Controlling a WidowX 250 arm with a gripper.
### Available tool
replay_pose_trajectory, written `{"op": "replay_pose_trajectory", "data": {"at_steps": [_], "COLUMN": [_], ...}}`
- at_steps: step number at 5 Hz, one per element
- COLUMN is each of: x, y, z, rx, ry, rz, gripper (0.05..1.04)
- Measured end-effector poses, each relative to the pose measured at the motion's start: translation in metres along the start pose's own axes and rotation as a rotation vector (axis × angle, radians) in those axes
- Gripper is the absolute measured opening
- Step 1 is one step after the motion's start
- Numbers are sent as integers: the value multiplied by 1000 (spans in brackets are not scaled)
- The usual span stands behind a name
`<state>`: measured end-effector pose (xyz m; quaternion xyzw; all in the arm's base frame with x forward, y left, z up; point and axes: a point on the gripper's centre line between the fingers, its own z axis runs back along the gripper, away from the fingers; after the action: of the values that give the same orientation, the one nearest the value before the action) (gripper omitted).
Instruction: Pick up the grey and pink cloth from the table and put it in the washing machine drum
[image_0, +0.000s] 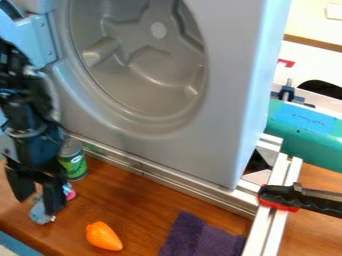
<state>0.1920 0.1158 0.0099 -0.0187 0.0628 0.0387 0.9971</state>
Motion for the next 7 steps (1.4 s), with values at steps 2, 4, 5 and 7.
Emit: {"op": "replay_pose_trajectory", "data": {"at_steps": [2,4,5,7], "x": [20,34,40,44], "y": [27,37,43,42], "z": [-6,-41,-57,-79], "rx": [120,151,154,77], "ry": [-135,-52,-4,-2], "rz": [47,51,43,74], "gripper": [1003,1003,1003,727]}}
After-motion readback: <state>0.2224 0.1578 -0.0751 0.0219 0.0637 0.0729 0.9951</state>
